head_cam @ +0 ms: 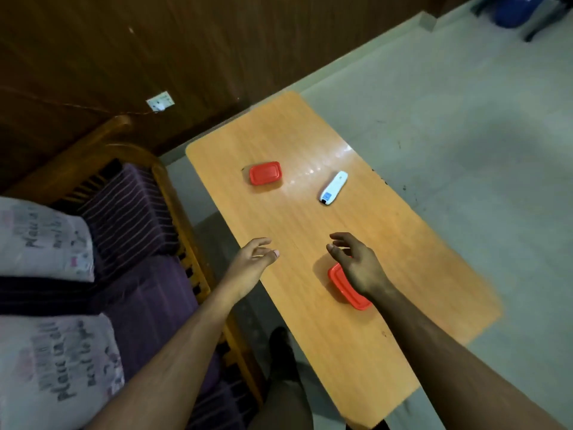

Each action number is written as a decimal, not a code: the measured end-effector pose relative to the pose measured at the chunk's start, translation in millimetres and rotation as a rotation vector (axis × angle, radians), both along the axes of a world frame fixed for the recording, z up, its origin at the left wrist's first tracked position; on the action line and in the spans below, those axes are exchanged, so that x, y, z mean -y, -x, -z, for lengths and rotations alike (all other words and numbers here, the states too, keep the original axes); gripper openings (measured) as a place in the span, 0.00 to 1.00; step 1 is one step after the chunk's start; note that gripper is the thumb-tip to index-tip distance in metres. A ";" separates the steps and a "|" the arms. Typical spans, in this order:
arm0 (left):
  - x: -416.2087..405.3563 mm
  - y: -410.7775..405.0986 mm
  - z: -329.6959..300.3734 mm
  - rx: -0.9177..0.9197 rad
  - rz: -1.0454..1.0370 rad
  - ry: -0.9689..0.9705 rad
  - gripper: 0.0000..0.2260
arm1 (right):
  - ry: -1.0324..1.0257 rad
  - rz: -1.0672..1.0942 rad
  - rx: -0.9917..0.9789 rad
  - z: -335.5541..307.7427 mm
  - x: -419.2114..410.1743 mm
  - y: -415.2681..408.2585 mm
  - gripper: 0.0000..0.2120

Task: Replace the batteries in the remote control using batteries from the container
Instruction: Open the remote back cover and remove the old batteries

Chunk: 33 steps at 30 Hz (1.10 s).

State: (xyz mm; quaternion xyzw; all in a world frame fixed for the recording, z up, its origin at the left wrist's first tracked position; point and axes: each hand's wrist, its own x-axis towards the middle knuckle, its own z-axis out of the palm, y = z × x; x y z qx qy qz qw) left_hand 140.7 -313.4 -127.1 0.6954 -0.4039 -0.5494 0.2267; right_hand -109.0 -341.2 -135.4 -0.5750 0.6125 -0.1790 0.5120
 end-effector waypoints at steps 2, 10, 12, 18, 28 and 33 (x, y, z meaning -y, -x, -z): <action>24.7 -11.7 0.8 0.020 0.058 -0.012 0.19 | -0.006 0.054 -0.027 3.3 9.1 -9.5 0.21; 87.5 -21.0 0.8 0.104 0.281 0.004 0.21 | 0.021 0.211 0.000 13.5 33.3 -26.7 0.20; 101.2 -20.5 6.7 0.098 0.323 -0.004 0.20 | 0.027 0.254 0.000 18.6 37.5 -27.9 0.20; 185.3 -30.4 43.3 0.072 0.621 -0.039 0.22 | -0.012 0.440 -0.065 53.0 65.8 -48.7 0.19; 362.3 -2.8 180.5 0.209 1.138 0.223 0.23 | -0.014 0.705 -0.173 178.1 142.0 -89.6 0.18; 415.2 42.5 266.2 0.457 1.471 0.665 0.24 | 0.085 0.748 -0.216 262.8 177.9 -86.6 0.21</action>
